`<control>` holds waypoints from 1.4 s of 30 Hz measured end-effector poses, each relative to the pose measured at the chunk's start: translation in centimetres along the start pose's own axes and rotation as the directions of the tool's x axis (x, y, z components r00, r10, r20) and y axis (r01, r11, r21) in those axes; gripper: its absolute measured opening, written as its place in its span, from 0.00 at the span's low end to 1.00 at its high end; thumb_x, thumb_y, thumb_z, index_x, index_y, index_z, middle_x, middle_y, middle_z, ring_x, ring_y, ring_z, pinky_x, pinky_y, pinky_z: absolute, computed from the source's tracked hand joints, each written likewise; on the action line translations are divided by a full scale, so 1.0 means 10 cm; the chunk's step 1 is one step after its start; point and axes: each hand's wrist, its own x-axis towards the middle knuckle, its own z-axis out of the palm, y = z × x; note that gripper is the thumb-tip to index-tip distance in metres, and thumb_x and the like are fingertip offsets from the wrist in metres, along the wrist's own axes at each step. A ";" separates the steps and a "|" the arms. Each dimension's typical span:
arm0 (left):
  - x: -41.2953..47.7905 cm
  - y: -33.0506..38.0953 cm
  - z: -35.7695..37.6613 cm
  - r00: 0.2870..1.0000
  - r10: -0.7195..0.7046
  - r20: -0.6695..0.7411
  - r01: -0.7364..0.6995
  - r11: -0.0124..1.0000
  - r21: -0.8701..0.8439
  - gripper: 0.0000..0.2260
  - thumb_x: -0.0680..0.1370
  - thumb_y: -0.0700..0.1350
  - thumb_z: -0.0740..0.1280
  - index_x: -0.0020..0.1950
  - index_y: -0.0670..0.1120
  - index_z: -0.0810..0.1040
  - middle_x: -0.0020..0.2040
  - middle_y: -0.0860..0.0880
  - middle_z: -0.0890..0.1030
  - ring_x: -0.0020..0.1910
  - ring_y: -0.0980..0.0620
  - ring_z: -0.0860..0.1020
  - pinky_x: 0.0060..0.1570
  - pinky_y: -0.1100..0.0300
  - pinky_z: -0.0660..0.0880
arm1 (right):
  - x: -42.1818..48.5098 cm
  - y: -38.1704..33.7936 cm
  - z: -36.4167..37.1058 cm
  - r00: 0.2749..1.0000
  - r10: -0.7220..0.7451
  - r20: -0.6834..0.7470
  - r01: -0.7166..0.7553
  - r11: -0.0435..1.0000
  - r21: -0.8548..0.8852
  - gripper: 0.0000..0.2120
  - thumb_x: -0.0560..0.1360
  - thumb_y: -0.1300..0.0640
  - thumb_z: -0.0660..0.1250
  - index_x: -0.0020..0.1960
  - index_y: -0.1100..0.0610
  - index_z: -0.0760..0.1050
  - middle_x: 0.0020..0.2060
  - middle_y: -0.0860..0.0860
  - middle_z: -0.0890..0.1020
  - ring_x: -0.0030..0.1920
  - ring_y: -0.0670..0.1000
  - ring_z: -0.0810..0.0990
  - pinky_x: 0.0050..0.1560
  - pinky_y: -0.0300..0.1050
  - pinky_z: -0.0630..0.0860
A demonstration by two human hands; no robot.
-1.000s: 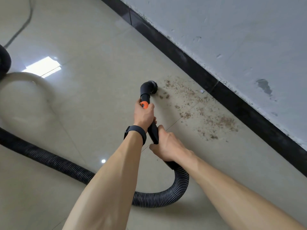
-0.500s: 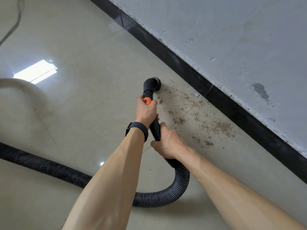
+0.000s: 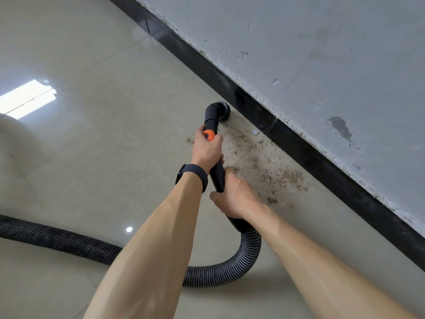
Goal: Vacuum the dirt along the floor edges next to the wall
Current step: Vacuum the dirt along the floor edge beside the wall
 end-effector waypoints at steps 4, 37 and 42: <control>0.00 0.03 0.14 0.999 0.006 0.035 -0.007 1.000 0.027 0.21 0.79 0.44 0.62 0.72 0.49 0.64 0.42 0.47 0.75 0.28 0.48 0.74 0.27 0.58 0.76 | 0.02 0.09 -0.05 0.999 0.035 -0.020 -0.034 0.999 0.022 0.17 0.76 0.52 0.67 0.59 0.56 0.64 0.49 0.56 0.78 0.48 0.60 0.80 0.39 0.49 0.73; -0.77 -0.48 -1.40 0.991 -0.070 -0.111 0.081 0.992 0.093 0.15 0.80 0.43 0.60 0.66 0.50 0.63 0.46 0.44 0.73 0.30 0.46 0.74 0.26 0.58 0.77 | -0.71 -0.69 1.05 0.986 -0.067 0.156 0.067 0.998 0.004 0.17 0.75 0.51 0.68 0.57 0.55 0.64 0.48 0.55 0.77 0.49 0.62 0.80 0.44 0.51 0.76; -0.81 -0.51 -1.28 0.991 -0.085 -0.103 0.094 0.991 0.095 0.21 0.80 0.43 0.60 0.72 0.50 0.61 0.50 0.42 0.74 0.31 0.45 0.76 0.26 0.57 0.77 | -0.78 -0.58 1.02 0.987 -0.038 0.156 0.032 0.999 0.042 0.17 0.71 0.50 0.66 0.55 0.53 0.65 0.47 0.56 0.82 0.48 0.61 0.85 0.50 0.57 0.83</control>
